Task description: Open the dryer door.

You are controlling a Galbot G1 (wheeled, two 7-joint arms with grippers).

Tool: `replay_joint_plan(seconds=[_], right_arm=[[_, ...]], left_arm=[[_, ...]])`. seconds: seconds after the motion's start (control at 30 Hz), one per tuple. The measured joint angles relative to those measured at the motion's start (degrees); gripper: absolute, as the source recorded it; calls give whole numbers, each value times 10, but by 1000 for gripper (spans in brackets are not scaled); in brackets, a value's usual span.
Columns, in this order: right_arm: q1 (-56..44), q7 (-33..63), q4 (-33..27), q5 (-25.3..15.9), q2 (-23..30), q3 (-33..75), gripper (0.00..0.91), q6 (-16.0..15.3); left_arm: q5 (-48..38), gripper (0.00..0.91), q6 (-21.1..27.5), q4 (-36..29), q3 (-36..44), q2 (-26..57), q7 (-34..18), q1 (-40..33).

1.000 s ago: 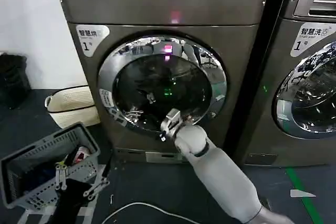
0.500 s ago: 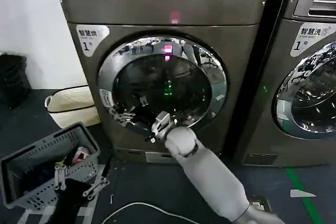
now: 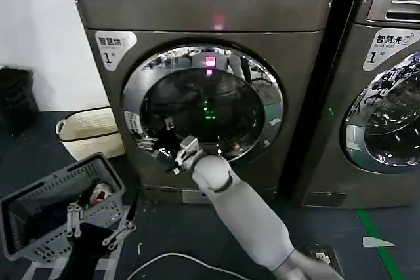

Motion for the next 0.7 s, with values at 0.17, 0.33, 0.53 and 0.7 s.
replay_joint_plan(seconds=[0.17,0.33,0.53,0.7], right_arm=[[12,-26,-26,4,6,2,907,10],[24,-56,-49,25,6,-2,907,19],[39,-110,-65,64,6,-7,907,25],[42,-160,-68,88,-8,-18,907,44]], left_arm=[[0,907,-3,0,0,-1,0,5],[0,907,-3,-2,0,-1,-1,6],[0,907,-4,-3,-3,-1,-1,9],[0,907,-4,-4,-5,-1,-1,10]])
